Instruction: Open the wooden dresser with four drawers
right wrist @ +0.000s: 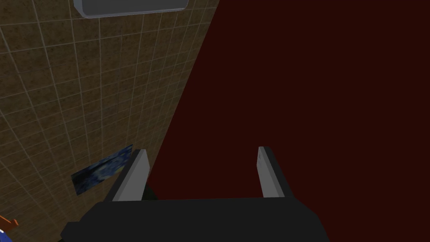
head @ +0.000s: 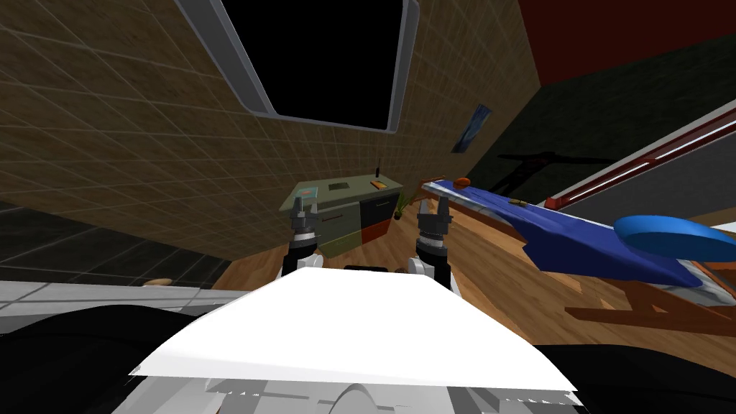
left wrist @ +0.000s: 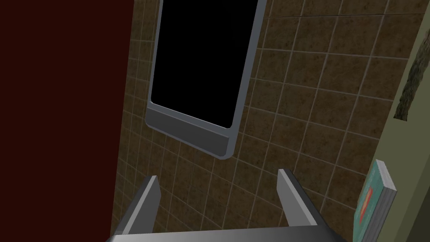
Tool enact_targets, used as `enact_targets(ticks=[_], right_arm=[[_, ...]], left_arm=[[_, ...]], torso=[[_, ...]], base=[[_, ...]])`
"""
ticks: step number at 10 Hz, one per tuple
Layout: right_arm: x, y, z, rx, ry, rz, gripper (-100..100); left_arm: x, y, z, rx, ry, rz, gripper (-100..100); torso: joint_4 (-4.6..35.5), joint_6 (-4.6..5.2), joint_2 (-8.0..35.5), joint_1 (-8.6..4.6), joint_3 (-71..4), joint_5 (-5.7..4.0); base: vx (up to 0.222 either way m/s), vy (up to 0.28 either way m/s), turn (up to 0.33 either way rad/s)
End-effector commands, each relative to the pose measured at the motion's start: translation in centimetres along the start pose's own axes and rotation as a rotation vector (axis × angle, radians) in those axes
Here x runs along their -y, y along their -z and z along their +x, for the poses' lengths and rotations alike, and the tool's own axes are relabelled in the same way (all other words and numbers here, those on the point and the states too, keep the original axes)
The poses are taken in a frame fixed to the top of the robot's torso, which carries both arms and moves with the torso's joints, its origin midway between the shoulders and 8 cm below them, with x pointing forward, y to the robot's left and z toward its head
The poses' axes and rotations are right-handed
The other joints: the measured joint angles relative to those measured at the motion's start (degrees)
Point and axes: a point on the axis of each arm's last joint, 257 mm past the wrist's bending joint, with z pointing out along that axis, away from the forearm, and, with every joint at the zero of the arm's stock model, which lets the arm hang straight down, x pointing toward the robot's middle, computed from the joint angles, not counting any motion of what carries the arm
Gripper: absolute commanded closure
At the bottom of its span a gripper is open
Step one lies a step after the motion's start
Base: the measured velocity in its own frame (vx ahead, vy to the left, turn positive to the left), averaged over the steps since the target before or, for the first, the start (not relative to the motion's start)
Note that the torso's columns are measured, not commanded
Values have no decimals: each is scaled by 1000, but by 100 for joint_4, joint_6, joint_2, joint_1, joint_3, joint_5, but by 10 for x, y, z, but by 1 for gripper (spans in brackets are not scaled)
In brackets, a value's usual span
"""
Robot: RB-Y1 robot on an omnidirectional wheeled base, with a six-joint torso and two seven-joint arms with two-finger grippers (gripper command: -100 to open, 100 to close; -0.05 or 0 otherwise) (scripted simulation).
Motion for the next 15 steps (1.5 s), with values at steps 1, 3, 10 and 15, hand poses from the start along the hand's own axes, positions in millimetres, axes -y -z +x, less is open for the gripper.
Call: enact_targets(ticks=[1,3,10,15], right_arm=[[0,0,0,0,0,0,0],[0,0,0,0,0,0,0],[0,0,0,0,0,1,0],[0,0,0,0,0,1,0]], left_arm=[[0,0,0,0,0,0,0],[-4,1,3,-39,-17,-11,-100],[-40,9,0,-139,-70,-102,-100],[-72,17,-17,-111,-67,-179,-100]], torso=[[423,0,423,0,-846,0],[1269,0,1269,0,-2538,0],[1536,1,1530,-7,-3079,-2],[1542,0,1552,19,-3066,6]], base=[[0,0,0],[12,-15,7],[78,-111,33],[110,-152,47]])
